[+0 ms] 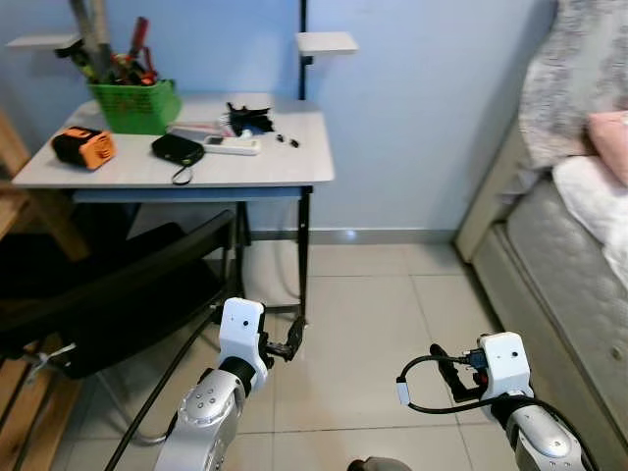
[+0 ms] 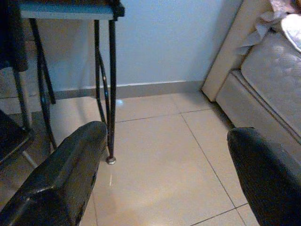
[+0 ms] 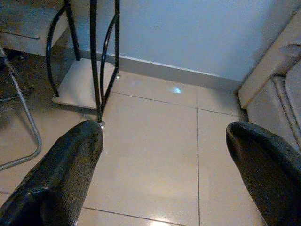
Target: Clean up the room
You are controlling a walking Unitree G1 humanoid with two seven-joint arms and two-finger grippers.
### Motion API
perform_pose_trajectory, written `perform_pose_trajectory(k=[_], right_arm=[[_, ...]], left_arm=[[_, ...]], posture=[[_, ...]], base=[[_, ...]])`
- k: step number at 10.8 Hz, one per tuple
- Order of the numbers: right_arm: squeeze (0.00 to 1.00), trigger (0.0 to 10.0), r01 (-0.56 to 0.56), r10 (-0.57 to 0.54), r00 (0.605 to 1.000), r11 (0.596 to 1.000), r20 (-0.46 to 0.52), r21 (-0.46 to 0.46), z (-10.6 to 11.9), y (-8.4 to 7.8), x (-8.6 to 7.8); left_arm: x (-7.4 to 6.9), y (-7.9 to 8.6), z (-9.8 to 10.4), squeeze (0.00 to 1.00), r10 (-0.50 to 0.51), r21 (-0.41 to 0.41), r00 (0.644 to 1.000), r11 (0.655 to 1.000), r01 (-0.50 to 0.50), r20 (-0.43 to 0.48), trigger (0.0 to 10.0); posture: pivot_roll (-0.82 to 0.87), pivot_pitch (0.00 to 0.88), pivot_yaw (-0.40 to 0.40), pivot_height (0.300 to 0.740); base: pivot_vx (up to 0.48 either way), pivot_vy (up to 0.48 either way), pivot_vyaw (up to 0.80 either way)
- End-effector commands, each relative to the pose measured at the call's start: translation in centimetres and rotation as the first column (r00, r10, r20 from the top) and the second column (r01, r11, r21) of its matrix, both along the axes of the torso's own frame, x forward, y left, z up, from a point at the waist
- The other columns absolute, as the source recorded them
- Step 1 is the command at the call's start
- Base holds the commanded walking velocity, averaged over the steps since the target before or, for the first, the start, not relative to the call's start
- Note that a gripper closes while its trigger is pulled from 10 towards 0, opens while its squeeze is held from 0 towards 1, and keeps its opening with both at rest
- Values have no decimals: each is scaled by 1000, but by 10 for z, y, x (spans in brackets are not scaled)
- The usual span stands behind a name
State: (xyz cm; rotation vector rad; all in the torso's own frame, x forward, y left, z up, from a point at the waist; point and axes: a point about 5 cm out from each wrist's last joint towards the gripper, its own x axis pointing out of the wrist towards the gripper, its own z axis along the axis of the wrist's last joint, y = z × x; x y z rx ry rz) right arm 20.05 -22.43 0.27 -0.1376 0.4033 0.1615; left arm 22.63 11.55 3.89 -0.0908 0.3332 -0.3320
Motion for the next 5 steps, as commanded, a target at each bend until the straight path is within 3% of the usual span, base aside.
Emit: perform_pose_trajectory(k=[1,4,5], right_arm=[[90,10000,6,-6,1000,1000,3,-5,2,-3,1],[90,10000,6,-6,1000,1000,3,-5,2,-3,1],[24,10000,-22,20,999,996,28,90,7,28,12]], left_arm=[[1,-2,3,0,-8,2,1000,1000,8,10,10000],[1,-2,3,0,-8,2,1000,1000,8,10,10000],[16,28,10,0,77,135,996,987,-83,53,10000]], posture=[[-90,0,-12,731],[-90,0,-12,731],[-57,0,25,731]], base=[[0,0,0],[0,0,0],[0,0,0]])
